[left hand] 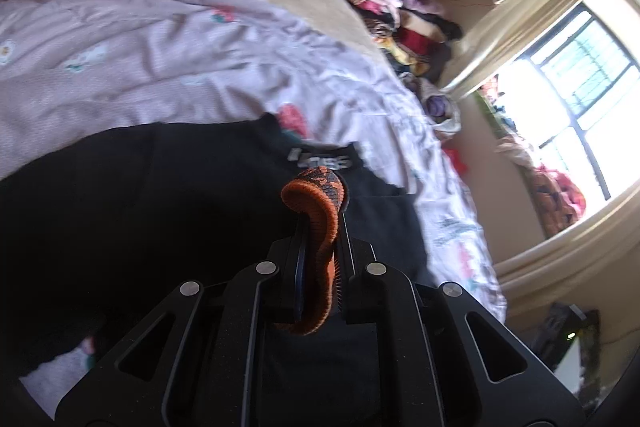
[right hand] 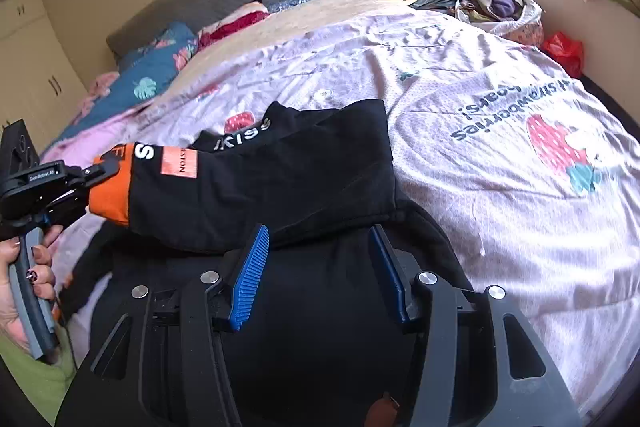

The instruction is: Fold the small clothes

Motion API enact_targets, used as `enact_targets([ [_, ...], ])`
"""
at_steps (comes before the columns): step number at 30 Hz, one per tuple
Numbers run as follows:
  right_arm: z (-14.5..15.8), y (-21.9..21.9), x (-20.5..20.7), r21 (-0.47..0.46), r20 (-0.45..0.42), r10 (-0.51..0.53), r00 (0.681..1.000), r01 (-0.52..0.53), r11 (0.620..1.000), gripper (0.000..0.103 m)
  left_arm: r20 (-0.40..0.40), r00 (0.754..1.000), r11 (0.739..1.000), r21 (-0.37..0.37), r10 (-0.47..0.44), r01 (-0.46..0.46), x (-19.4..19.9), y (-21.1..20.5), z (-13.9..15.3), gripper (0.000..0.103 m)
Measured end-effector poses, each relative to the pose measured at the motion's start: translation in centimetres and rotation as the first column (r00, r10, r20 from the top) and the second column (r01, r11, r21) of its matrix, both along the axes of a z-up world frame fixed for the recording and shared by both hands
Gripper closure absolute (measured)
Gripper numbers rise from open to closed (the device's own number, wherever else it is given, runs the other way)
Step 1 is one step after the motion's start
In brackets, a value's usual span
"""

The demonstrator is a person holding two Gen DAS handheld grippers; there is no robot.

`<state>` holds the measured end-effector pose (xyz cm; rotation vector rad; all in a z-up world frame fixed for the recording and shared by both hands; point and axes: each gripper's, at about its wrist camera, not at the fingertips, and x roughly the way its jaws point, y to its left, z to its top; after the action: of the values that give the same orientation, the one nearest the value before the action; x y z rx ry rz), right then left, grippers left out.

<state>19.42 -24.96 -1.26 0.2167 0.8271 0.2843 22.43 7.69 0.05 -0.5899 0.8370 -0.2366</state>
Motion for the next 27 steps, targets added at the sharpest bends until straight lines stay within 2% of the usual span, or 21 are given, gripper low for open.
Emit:
enact_targets([
  [6, -1.1, 2.0, 2.8, -0.058, -0.036, 0.041, 0.999, -0.043, 0.997, 0.051, -0.049, 0.999, 0.997, 0.082, 0.018, -0.014, -0.1, 1.4, -1.8, 0.097],
  [7, -1.4, 2.4, 3.3, -0.069, -0.046, 0.048, 0.998, -0.051, 0.996, 0.051, -0.062, 0.998, 0.993, 0.114, 0.031, -0.023, -0.2, 1.7, -2.1, 0.096],
  [10, -2.2, 3.3, 4.8, -0.101, -0.076, 0.063, 0.995, -0.071, 0.992, 0.051, -0.054, 0.997, 0.98, 0.193, 0.062, -0.05, -0.8, 1.9, -2.1, 0.096],
  [13, -3.3, 3.9, 5.8, -0.129, -0.105, 0.071, 0.992, -0.084, 0.988, 0.051, -0.04, 0.998, 0.97, 0.24, 0.039, -0.029, -0.9, 1.1, -1.7, 0.095],
  [16, -4.6, 4.2, 6.6, -0.151, -0.144, 0.063, 0.988, -0.085, 0.985, 0.048, -0.07, 0.998, 0.967, 0.256, 0.009, 0.01, -0.4, 0.0, -2.5, 0.085],
  [20, -5.4, 4.4, 6.5, -0.177, -0.156, 0.055, 0.986, -0.082, 0.981, 0.047, -0.179, 0.983, 0.949, 0.314, 0.025, 0.033, 0.4, -0.6, -6.0, 0.074],
  [23, -4.3, 4.6, 5.5, -0.167, -0.122, 0.067, 0.99, -0.087, 0.982, 0.044, -0.175, 0.984, 0.947, 0.32, 0.023, 0.035, -0.1, -0.4, -6.5, 0.069],
  [25, -3.0, 4.7, 4.4, -0.137, -0.075, 0.088, 0.993, -0.097, 0.986, 0.035, -0.168, 0.985, 0.942, 0.334, 0.027, 0.031, -0.6, -0.3, -5.8, 0.042],
  [27, -1.8, 4.9, 3.5, -0.124, -0.044, 0.099, 0.994, -0.103, 0.987, 0.028, -0.155, 0.987, 0.94, 0.34, 0.034, 0.021, -1.1, -0.2, -5.1, 0.042],
])
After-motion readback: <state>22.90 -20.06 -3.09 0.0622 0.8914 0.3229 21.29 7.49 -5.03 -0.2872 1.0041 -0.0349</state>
